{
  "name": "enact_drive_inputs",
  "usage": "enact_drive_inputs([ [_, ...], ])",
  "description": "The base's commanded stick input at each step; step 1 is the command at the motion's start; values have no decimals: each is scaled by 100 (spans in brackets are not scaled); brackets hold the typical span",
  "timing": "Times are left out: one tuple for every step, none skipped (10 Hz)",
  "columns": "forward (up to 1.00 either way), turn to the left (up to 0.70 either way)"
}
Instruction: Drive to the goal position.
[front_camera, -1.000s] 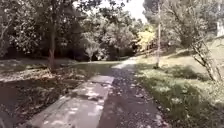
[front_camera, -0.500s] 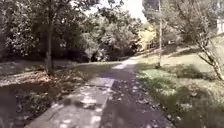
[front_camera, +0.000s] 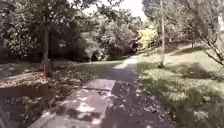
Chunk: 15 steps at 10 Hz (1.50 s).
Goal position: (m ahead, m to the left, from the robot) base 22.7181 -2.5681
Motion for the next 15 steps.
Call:
enact_drive_inputs([
  [45, 0],
  [45, 0],
  [45, 0],
  [45, 0],
  [45, -27],
  [45, -27],
  [45, -27],
  [45, -27],
  [45, -26],
  [45, -19],
  [45, -13],
  [45, -6],
  [45, 0],
  [45, 0],
  [45, 0],
])
